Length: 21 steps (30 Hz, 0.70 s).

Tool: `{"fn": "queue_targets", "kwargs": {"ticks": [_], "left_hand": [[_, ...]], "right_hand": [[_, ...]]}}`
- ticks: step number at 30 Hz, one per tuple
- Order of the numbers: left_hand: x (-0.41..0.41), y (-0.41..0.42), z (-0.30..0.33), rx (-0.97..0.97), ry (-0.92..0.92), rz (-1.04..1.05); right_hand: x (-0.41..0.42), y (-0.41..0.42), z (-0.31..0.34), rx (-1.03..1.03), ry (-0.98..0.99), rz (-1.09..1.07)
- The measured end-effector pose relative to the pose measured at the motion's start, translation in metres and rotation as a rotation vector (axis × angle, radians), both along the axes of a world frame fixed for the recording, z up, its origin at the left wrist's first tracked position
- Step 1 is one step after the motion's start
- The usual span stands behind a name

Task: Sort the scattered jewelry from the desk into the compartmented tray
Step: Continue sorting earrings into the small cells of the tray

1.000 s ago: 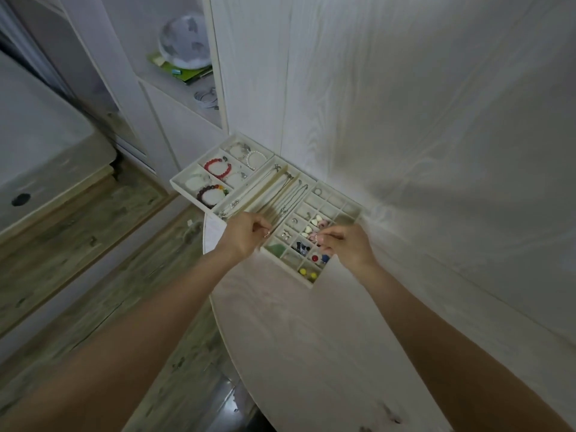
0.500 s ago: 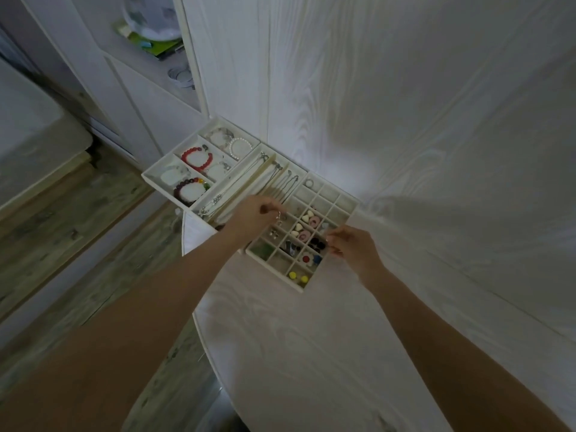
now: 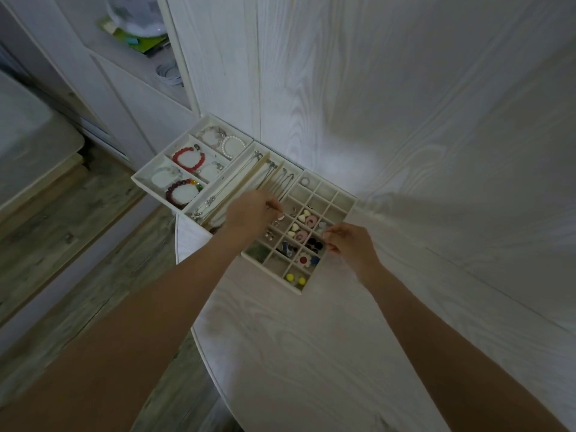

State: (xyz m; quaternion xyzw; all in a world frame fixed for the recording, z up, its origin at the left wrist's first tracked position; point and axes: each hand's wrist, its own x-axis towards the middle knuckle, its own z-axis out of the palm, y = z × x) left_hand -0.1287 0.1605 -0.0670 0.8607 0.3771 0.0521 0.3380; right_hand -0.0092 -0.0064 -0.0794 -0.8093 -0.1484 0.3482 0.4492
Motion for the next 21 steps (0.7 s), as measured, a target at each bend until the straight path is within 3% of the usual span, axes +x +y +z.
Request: {"fn": "queue_targets", "kwargs": {"ticks": [21], "left_hand": [[0.007, -0.01, -0.013, 0.154, 0.05, -0.115]], "right_hand": [[-0.001, 0.0, -0.002, 0.034, -0.011, 0.035]]}}
